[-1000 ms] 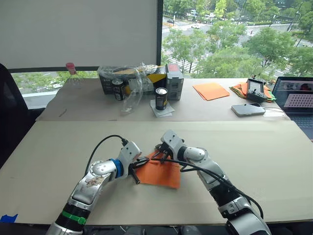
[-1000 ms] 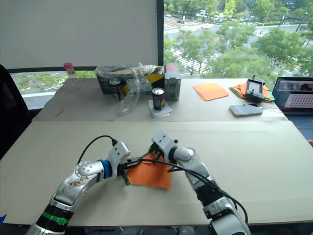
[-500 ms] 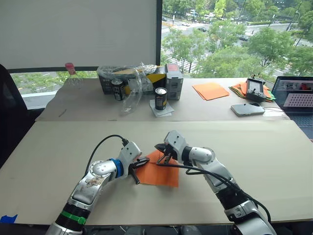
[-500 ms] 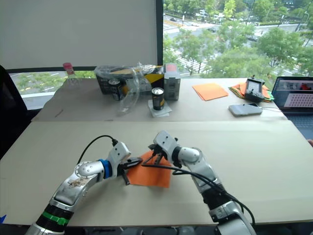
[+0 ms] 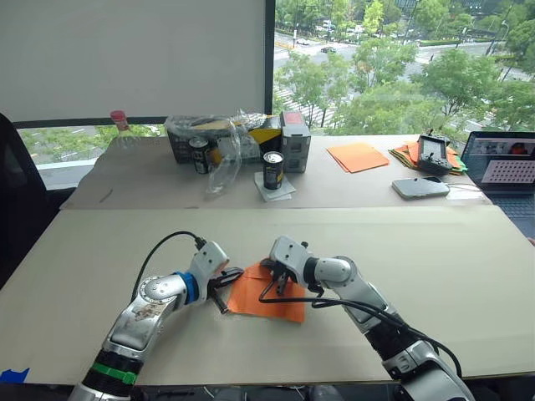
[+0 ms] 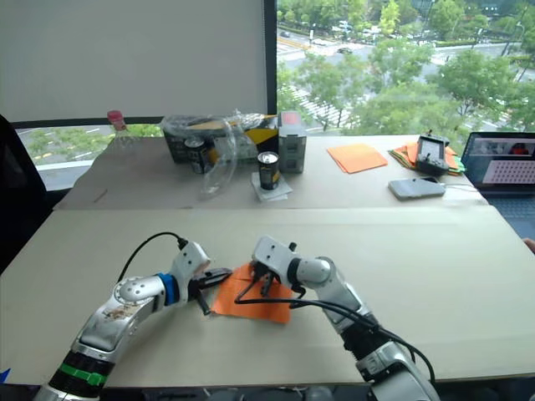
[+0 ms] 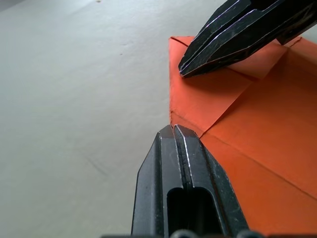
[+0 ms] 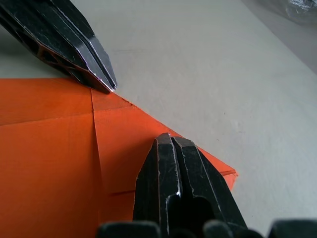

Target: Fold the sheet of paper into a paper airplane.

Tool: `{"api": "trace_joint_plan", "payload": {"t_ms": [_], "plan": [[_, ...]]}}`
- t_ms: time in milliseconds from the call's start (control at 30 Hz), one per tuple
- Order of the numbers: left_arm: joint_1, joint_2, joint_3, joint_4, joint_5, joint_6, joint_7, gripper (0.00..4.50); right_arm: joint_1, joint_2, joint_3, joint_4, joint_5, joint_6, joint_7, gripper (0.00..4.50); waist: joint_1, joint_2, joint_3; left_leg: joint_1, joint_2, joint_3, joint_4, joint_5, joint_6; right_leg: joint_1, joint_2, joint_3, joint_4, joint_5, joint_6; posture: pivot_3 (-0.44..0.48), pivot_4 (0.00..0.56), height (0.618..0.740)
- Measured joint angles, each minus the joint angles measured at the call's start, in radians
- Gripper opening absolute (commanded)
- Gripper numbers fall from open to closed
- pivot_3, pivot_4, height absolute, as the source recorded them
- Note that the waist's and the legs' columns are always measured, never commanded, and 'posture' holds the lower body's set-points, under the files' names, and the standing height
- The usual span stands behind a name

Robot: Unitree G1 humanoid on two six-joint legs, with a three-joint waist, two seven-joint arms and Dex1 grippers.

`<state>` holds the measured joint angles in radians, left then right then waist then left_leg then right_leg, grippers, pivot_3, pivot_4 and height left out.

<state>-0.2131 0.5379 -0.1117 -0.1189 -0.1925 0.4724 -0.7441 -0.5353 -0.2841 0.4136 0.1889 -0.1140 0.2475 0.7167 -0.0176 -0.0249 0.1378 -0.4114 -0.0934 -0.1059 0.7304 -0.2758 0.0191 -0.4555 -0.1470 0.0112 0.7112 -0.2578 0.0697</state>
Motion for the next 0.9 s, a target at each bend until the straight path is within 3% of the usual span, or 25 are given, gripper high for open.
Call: {"api": "trace_joint_plan", "payload": {"t_ms": [233, 400, 633, 900], "plan": [[0.034, 0.037, 0.064, -0.020, -0.050, 0.056, -0.010, 0.03, -0.001, -0.001, 0.001, 0.002, -0.001, 0.000, 0.002, 0.00, 0.000, 0.000, -0.001, 0.002, 0.000, 0.000, 0.000, 0.000, 0.000, 0.001, 0.000, 0.000, 0.000, 0.000, 0.000, 0.000, 0.150, 0.670], [-0.008, -0.064, 0.136, 0.012, -0.151, 0.106, 0.010, 0.03, 0.001, 0.000, -0.008, 0.000, 0.000, 0.003, 0.007, 0.00, 0.002, 0.000, -0.001, 0.001, 0.000, 0.000, 0.000, 0.000, 0.000, 0.001, 0.000, 0.000, 0.000, 0.000, 0.000, 0.000, 0.150, 0.670], [-0.084, -0.111, 0.029, 0.054, -0.137, 0.104, -0.011, 0.03, 0.021, 0.010, -0.043, -0.051, 0.029, 0.068, 0.008, 0.00, 0.004, 0.000, -0.001, -0.004, 0.000, 0.000, 0.000, 0.000, 0.000, 0.001, 0.000, 0.000, 0.000, 0.000, 0.000, 0.000, 0.150, 0.670], [-0.146, -0.090, -0.058, 0.141, -0.070, 0.038, -0.062, 0.03, 0.057, -0.033, -0.114, -0.166, 0.091, 0.218, 0.010, 0.00, 0.007, 0.000, -0.001, -0.005, -0.001, 0.000, 0.000, 0.000, 0.000, 0.000, 0.000, 0.000, -0.001, 0.000, 0.000, 0.000, 0.150, 0.670]]}}
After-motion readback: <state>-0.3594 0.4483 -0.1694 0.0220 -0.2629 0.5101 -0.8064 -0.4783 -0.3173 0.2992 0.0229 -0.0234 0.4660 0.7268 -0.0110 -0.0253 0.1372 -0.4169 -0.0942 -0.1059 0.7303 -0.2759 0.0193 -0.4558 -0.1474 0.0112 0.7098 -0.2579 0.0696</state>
